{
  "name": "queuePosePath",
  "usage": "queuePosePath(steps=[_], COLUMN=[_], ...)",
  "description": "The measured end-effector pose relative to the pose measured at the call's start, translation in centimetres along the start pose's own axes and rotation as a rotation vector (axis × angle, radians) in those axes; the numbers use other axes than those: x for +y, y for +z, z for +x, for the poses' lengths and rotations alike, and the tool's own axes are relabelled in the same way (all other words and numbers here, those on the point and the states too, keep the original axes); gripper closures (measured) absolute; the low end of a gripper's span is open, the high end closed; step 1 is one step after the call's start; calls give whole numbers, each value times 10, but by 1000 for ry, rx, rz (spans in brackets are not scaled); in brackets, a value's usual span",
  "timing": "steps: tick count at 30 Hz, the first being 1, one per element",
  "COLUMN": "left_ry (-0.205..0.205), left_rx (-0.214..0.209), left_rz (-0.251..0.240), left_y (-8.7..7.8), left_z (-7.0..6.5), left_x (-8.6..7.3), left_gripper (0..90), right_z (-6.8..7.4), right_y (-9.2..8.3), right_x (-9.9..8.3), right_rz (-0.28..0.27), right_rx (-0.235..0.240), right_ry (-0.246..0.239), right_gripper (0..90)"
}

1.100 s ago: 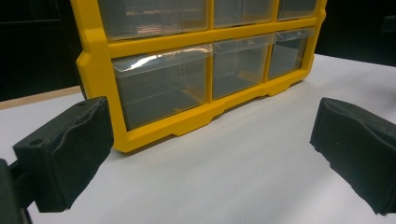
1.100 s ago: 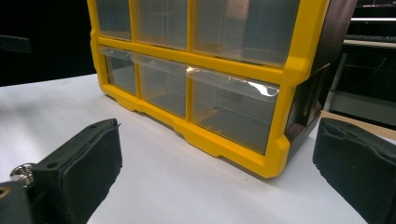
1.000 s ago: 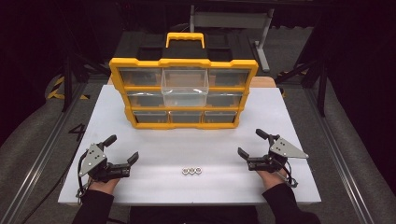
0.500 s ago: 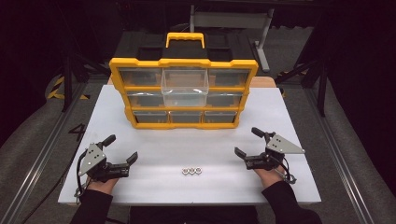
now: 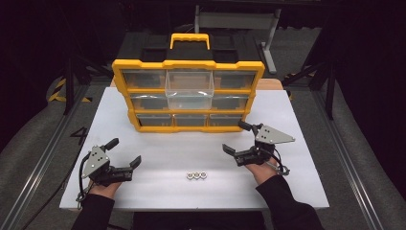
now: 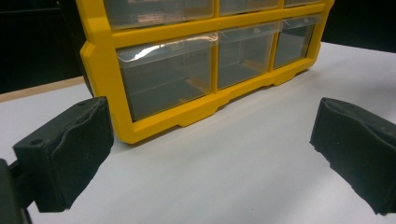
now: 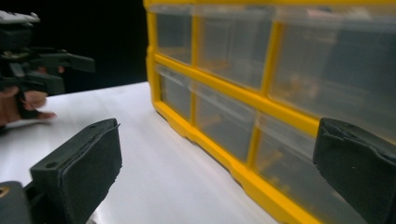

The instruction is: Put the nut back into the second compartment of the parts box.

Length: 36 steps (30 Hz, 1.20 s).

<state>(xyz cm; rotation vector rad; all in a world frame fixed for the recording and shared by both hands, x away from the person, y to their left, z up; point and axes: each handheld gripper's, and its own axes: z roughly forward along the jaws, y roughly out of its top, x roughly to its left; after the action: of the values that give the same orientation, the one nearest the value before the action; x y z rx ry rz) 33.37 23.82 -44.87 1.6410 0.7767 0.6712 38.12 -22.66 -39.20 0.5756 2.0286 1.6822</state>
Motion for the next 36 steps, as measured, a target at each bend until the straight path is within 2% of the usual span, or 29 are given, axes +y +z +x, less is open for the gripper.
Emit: queuePosePath(steps=[5, 12, 16, 18, 19, 22, 24, 26, 27, 30, 34, 36], left_ry=[-3, -2, 11, 11, 11, 11, 5, 7, 5, 20, 29, 47], left_rx=[-6, -3, 19, 25, 25, 25, 22, 18, 12, 5, -8, -15], left_rz=[-17, -31, -28, -41, -41, -40, -41, -40, -42, -39, -38, -36], left_y=[-1, -4, -5, -6, -6, -5, -5, -5, -6, -6, -6, -6], left_z=[-1, 0, 0, 1, 1, 3, 4, 4, 4, 3, 1, 0], left_x=[1, 1, 1, 2, 2, 2, 3, 3, 3, 4, 3, 3], left_gripper=[2, 10, 11, 12, 13, 23, 28, 29, 29, 29, 28, 29], right_z=[9, 22, 26, 30, 30, 38, 45, 51, 53, 59, 63, 65], right_y=[11, 27, 35, 40, 40, 51, 61, 70, 72, 81, 88, 91], right_x=[13, 28, 36, 41, 41, 50, 53, 53, 53, 54, 54, 54], right_rz=[6, 112, 214, 288, 288, 431, 526, 617, 639, 721, 805, 861], right_rx=[35, 104, 137, 160, 160, 203, 248, 269, 279, 296, 315, 328], right_ry=[-44, -124, -173, -201, -201, -259, -288, -319, -328, -331, -335, -340], right_gripper=[15, 26, 42, 49, 49, 62, 84, 83, 83, 83, 98, 109])
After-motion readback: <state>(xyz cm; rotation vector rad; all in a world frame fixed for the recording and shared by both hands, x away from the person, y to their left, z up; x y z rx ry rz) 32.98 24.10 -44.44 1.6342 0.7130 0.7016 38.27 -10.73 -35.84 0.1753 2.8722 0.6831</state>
